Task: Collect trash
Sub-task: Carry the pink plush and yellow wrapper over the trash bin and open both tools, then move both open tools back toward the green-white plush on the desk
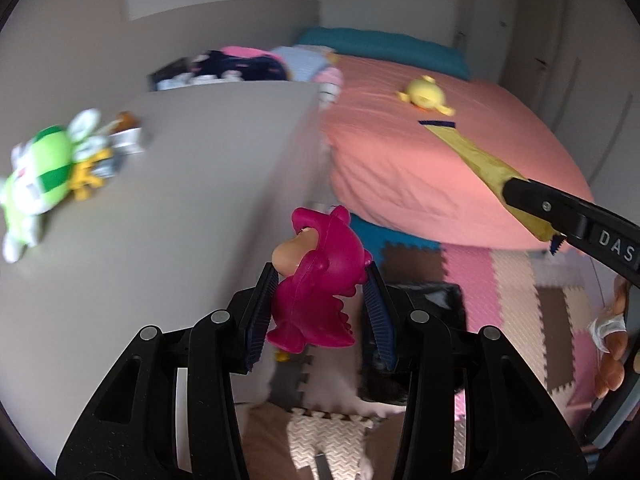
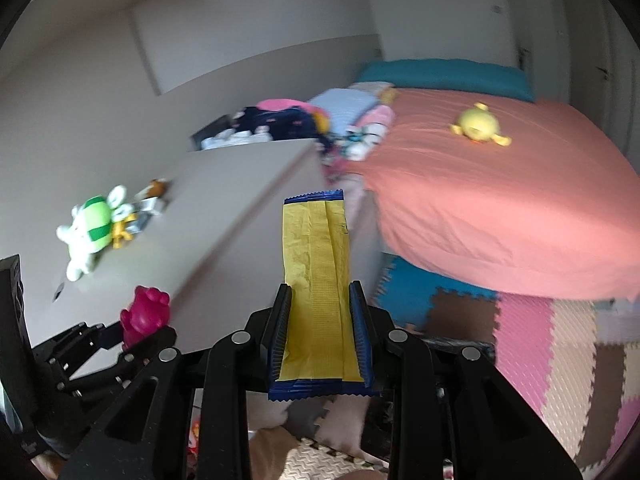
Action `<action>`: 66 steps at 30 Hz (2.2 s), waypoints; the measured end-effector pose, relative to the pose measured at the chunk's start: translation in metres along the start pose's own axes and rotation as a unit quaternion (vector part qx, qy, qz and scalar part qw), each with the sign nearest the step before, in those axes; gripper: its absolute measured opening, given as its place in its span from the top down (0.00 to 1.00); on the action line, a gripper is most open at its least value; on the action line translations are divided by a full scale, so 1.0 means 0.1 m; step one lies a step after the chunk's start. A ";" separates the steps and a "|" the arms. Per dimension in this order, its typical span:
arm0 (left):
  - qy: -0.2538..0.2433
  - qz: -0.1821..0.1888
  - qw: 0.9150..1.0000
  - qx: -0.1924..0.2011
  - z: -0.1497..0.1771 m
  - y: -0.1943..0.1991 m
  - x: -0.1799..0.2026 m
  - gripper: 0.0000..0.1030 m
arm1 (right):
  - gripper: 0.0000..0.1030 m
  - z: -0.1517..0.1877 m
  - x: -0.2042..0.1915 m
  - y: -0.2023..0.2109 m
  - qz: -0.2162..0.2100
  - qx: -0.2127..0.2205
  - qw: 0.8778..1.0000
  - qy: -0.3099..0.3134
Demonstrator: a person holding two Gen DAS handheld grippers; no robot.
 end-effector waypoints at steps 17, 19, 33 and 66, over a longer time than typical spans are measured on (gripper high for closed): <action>-0.092 0.090 0.989 -0.075 0.36 -0.71 1.35 0.57 | 0.68 0.30 1.16 0.09 0.068 -0.012 0.994 -0.082; -0.095 0.093 0.988 -0.075 0.39 -0.72 1.39 0.21 | 0.23 0.32 1.24 0.04 0.071 -0.020 0.993 -0.093; -0.076 0.088 0.991 -0.069 0.42 -0.73 1.32 0.06 | 0.03 0.38 1.35 -0.04 0.056 -0.014 0.990 -0.128; 0.044 -0.007 0.999 0.002 -0.14 -0.13 -0.41 0.06 | 0.03 -0.29 -0.37 -0.45 -0.035 -0.018 0.999 -0.002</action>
Point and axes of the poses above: each gripper's, at about its wrist camera, not at the fingertips, and y roughly against the way its jaws point, x to its right, z to its underside, the point moved 3 cm from there along -y, roughly the way its jaws point
